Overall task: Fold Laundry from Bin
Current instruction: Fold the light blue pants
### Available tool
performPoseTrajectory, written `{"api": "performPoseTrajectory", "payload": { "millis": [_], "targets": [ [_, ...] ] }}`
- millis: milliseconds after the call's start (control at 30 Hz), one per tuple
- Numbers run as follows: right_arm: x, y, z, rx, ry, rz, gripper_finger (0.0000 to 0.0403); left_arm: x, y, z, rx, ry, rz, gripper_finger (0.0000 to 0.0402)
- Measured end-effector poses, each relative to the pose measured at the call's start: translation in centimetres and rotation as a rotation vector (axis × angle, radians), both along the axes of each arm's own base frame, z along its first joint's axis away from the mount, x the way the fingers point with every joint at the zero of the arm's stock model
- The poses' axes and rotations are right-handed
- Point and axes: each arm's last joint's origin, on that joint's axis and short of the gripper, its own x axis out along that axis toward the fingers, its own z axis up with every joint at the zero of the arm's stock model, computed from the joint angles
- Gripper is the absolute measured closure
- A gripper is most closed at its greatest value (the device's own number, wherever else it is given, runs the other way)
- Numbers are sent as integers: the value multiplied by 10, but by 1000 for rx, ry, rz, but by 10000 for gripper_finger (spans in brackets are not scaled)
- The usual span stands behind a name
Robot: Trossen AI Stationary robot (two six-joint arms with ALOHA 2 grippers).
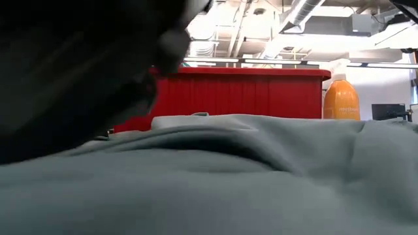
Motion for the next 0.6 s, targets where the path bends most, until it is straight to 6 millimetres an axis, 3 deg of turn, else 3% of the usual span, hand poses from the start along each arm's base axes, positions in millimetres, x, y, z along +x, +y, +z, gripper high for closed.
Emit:
{"api": "performPoseTrajectory", "payload": {
  "millis": [167,267,367,433,533,600],
  "targets": [
    [-11,3,39,-187,-161,-13,290,-1,9,1,14,6,26,214],
    [2,-4,57,-247,-350,-133,290,-1,11,4,15,-9,11,214],
    [23,-20,51,-228,-445,-228,290,-2,10,11,12,-37,-31,214],
    [36,-33,34,-234,-446,-260,290,-3,9,22,-6,-65,-75,214],
    [48,-48,14,-239,-433,-300,290,-3,8,48,-19,-188,-102,214],
    [50,-52,12,-221,-433,-320,290,-9,9,59,-5,-236,-101,214]
  ]
}}
